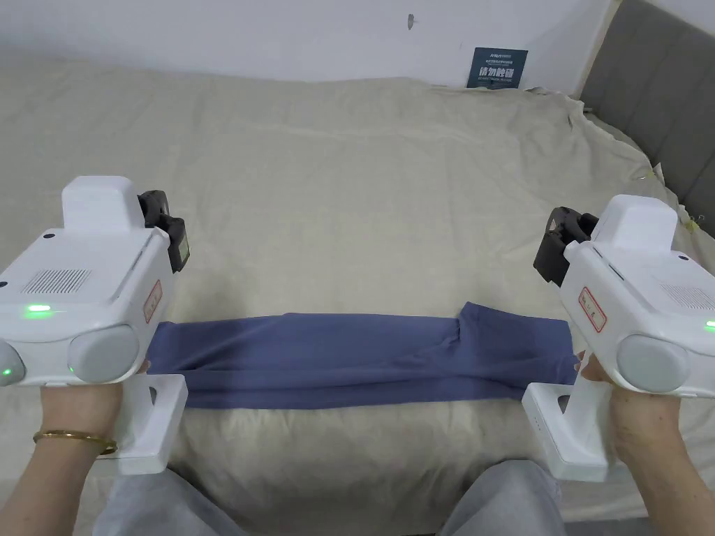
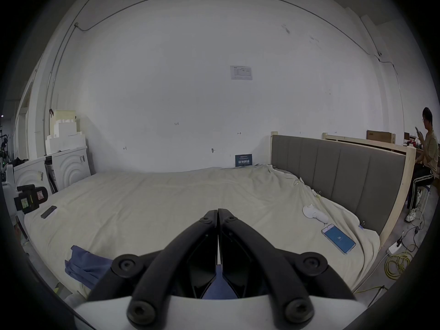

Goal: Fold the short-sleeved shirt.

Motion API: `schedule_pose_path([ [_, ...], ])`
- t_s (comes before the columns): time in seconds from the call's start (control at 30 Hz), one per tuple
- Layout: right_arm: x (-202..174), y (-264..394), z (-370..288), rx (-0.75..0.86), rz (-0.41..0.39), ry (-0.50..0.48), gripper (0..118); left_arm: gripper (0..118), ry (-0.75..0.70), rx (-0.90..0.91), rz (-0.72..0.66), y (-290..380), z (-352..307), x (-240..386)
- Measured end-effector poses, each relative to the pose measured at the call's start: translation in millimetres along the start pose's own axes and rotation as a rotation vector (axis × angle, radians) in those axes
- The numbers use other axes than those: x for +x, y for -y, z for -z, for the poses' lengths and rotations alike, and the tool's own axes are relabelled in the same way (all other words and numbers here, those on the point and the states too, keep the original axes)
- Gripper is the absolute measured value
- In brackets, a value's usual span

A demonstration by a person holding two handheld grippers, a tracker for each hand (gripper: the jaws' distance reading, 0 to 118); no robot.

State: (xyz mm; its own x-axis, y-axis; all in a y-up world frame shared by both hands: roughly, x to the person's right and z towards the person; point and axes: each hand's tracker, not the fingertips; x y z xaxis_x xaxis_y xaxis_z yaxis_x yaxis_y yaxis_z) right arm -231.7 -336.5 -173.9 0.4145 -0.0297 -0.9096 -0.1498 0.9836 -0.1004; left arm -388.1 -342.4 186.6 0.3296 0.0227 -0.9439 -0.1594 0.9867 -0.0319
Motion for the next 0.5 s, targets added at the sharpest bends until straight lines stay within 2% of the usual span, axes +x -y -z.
schedule_pose_path([
  [0.33,-3,0,8,-0.019,0.004,-0.021,0,0,0.022,-0.051,-0.015,6,6,-2],
  [0.5,-9,-3,13,-0.032,-0.005,-0.037,0,0,0.053,-0.11,-0.114,6,18,-23],
])
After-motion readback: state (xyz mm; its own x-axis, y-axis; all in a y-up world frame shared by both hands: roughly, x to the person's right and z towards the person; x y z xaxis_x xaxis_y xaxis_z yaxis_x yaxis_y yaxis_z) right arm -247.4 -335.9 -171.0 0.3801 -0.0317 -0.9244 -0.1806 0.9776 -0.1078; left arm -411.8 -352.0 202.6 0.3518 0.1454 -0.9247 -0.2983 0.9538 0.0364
